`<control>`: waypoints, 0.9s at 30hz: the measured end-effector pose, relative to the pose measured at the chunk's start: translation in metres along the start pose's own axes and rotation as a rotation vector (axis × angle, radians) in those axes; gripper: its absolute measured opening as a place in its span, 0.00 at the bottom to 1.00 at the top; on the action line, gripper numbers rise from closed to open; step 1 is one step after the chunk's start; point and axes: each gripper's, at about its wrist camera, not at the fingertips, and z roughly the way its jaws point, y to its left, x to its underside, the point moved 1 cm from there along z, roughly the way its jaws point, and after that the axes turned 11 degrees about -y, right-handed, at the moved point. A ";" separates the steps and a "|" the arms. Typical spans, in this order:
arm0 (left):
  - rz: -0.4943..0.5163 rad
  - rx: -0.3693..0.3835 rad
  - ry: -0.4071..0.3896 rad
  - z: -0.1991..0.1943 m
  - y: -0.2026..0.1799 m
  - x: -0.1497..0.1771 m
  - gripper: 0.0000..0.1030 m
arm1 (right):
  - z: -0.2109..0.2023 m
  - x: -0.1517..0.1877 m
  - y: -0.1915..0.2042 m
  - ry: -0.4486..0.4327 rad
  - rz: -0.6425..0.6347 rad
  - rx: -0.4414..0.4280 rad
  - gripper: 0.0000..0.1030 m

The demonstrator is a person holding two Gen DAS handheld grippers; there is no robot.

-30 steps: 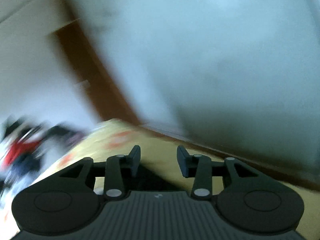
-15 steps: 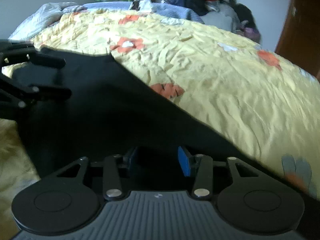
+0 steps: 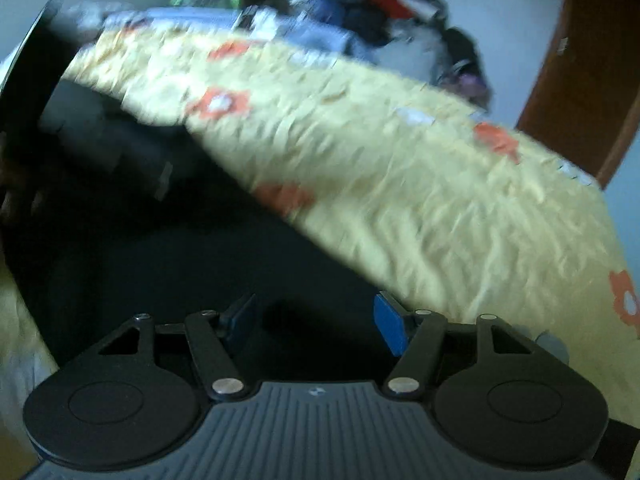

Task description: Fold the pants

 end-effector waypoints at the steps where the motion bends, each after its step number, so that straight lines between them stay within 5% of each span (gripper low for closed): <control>1: 0.005 -0.035 -0.005 0.004 0.001 -0.001 0.73 | 0.004 0.001 -0.005 -0.020 0.032 0.000 0.63; 7: 0.026 -0.149 -0.066 -0.012 0.002 -0.006 0.72 | 0.028 -0.010 -0.025 -0.061 0.122 0.133 0.78; 12: 0.002 -0.060 -0.130 -0.065 -0.004 0.011 0.78 | -0.020 0.005 -0.015 -0.091 0.065 0.135 0.78; 16: -0.022 0.061 -0.126 -0.094 -0.021 0.030 0.82 | -0.049 0.042 -0.020 -0.024 0.145 0.055 0.78; 18: 0.029 0.099 -0.115 -0.094 -0.039 0.038 0.83 | -0.050 0.060 -0.032 -0.033 0.217 0.066 0.86; 23: 0.072 0.051 -0.132 -0.098 -0.057 0.049 0.81 | -0.085 0.080 -0.068 -0.147 0.368 0.381 0.89; 27: -0.005 0.097 -0.183 -0.110 -0.056 0.049 0.83 | -0.157 0.125 -0.111 -0.345 0.732 0.476 0.90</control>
